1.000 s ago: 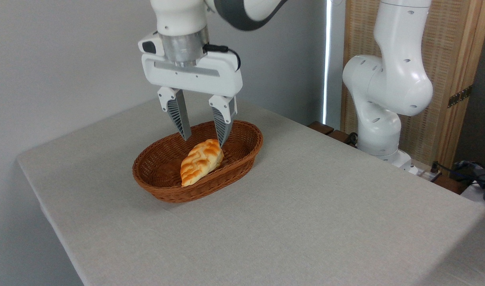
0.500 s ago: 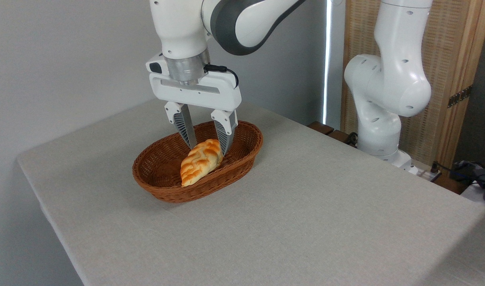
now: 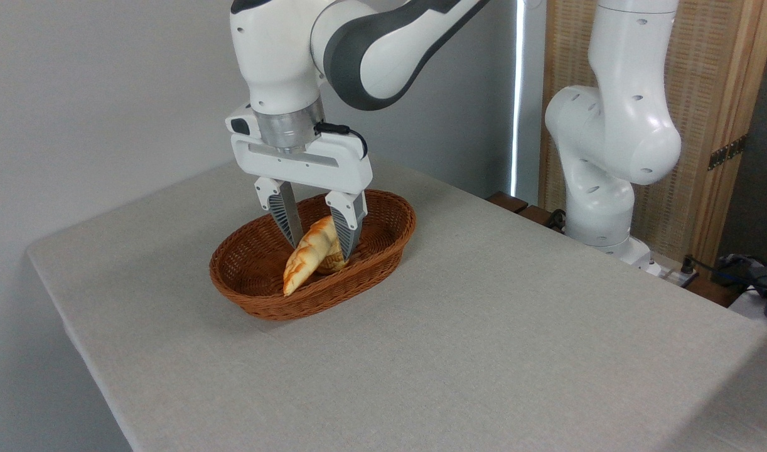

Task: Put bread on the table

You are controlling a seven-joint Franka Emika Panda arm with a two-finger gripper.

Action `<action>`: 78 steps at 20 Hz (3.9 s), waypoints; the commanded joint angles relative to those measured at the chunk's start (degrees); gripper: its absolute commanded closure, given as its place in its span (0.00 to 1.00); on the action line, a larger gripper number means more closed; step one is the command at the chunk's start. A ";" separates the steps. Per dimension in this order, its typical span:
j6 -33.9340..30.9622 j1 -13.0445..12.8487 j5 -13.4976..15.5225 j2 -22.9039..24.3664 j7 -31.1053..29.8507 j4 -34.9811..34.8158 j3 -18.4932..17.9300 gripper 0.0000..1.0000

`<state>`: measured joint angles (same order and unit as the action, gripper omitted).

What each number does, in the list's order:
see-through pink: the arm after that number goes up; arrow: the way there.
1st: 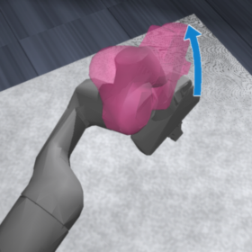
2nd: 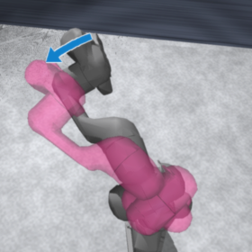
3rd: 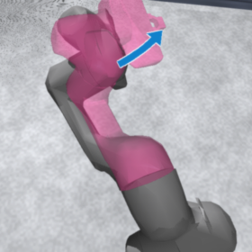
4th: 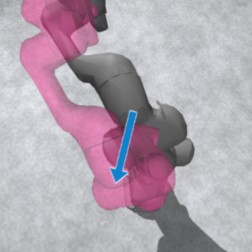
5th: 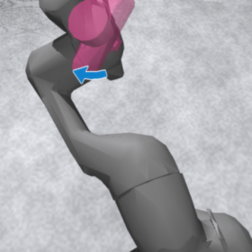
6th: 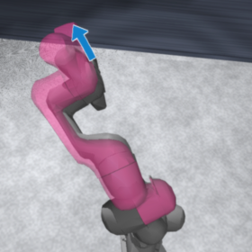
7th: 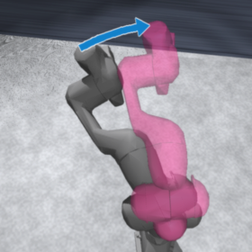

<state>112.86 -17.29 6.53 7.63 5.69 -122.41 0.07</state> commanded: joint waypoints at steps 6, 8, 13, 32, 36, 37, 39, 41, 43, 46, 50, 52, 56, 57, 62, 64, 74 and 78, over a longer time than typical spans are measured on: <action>2.54 -0.73 0.50 0.20 -0.42 -0.90 -0.60 0.61; 2.72 -0.73 0.50 0.28 -0.42 -0.90 -0.60 0.80; 2.72 -0.64 0.50 0.37 -0.42 -0.90 -0.68 0.81; 1.93 -0.03 2.09 1.69 -0.24 1.20 -2.88 0.81; -1.40 -0.03 1.56 2.48 2.11 3.84 -4.46 0.80; -2.63 -0.03 1.38 2.57 4.30 4.54 -4.55 0.80; -3.52 0.06 1.21 3.88 8.26 5.16 -6.04 0.80; -4.83 0.06 -0.28 5.02 14.31 5.34 -7.27 0.80; -8.16 0.15 -2.74 6.26 22.13 6.21 -8.24 0.80; -15.63 0.15 -3.28 6.26 31.46 10.16 -11.75 0.78; -21.53 0.15 -5.19 6.35 37.81 13.33 -14.04 0.42; -21.89 0.15 -7.83 6.35 37.73 13.95 -14.40 0.02; -22.50 0.15 -9.51 6.44 37.81 14.56 -15.88 0.00; -22.50 0.15 -9.52 6.61 37.81 14.74 -15.98 0.00; -23.21 0.24 -9.52 6.70 37.99 15.27 -16.33 0.00; -23.21 0.15 -9.52 6.70 37.99 15.27 -16.33 0.00; -24.17 0.15 -8.73 6.70 37.72 15.27 -16.24 0.00; -23.65 0.15 -7.59 6.70 36.15 15.36 -16.33 0.00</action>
<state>90.53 -16.63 -2.25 14.20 42.58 -108.00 -15.56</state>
